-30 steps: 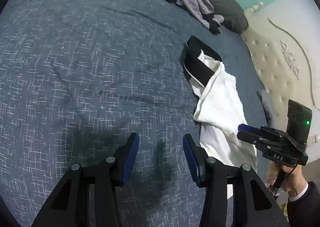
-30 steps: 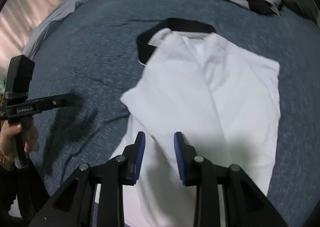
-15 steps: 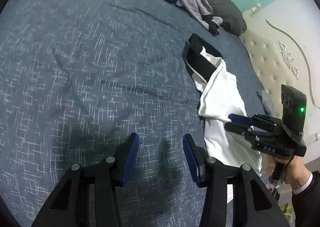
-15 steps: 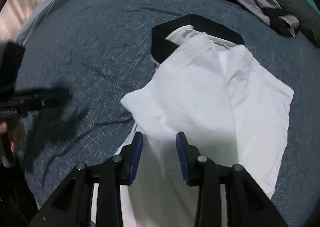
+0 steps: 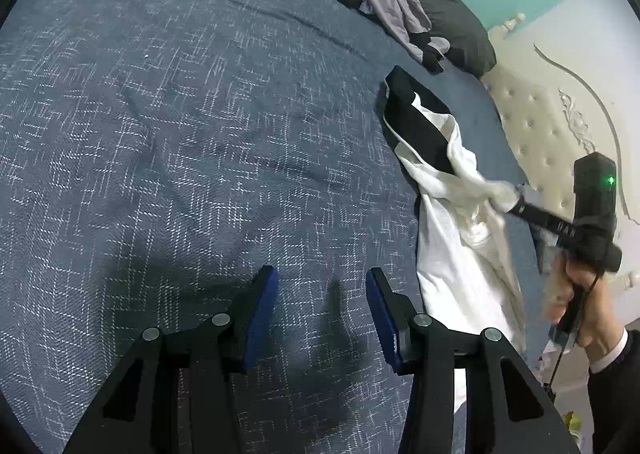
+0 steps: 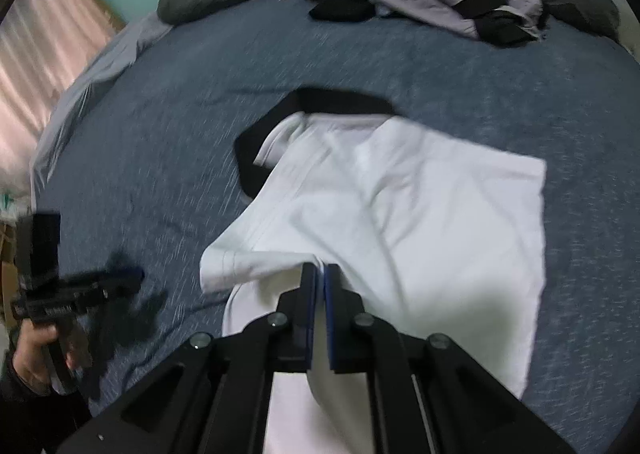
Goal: Fold clothes
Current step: 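Pinch the shirt near the collar with the right tool and smooth it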
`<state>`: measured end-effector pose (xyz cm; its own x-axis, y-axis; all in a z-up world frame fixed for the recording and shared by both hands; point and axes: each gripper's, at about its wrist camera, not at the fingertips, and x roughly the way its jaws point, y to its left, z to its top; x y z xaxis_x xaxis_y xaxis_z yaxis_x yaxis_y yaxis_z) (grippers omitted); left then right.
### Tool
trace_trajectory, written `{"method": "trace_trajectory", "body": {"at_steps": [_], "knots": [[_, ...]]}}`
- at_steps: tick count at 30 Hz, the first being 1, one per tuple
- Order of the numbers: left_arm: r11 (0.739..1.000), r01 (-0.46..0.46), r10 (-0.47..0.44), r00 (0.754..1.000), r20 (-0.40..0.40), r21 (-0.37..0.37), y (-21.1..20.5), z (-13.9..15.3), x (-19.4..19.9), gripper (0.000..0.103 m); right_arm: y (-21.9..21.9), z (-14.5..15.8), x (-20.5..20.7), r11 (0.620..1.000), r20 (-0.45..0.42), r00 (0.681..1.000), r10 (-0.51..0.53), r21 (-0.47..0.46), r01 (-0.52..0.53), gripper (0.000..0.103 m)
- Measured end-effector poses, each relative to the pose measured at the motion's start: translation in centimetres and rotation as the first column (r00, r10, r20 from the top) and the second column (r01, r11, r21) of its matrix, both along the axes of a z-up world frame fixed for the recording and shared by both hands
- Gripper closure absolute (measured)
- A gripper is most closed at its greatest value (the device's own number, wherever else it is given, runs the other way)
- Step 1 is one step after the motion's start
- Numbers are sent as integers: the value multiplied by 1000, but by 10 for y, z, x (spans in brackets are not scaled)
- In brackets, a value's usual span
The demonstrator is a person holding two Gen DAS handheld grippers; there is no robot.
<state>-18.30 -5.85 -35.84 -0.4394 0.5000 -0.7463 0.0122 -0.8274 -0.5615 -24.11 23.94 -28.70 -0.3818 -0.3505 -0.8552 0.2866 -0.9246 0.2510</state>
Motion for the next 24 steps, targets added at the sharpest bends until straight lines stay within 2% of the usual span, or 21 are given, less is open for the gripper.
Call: {"method": "trace_trajectory", "body": {"at_steps": [5, 10, 13, 19, 22, 24], "knots": [[1000, 0, 0, 1000, 4, 4, -2, -3, 1, 53, 40, 8, -22, 994, -15, 994, -106, -39, 105, 99], [1000, 2, -2, 1000, 3, 2, -3, -5, 3, 53, 88, -1, -45, 970, 11, 973, -230, -82, 230, 99], [1000, 3, -3, 1000, 3, -2, -2, -5, 2, 53, 102, -13, -54, 954, 35, 959, -281, -93, 284, 99], [1000, 7, -7, 1000, 4, -5, 0, -7, -1, 53, 121, -30, -59, 924, 102, 930, -352, -122, 363, 99], [1000, 7, -7, 1000, 4, -3, 0, -7, -1, 53, 122, -34, -58, 920, 128, 926, -356, -122, 371, 98], [1000, 5, -5, 1000, 4, 3, -1, -7, -1, 53, 117, -30, -54, 934, 113, 940, -321, -130, 334, 98]]}}
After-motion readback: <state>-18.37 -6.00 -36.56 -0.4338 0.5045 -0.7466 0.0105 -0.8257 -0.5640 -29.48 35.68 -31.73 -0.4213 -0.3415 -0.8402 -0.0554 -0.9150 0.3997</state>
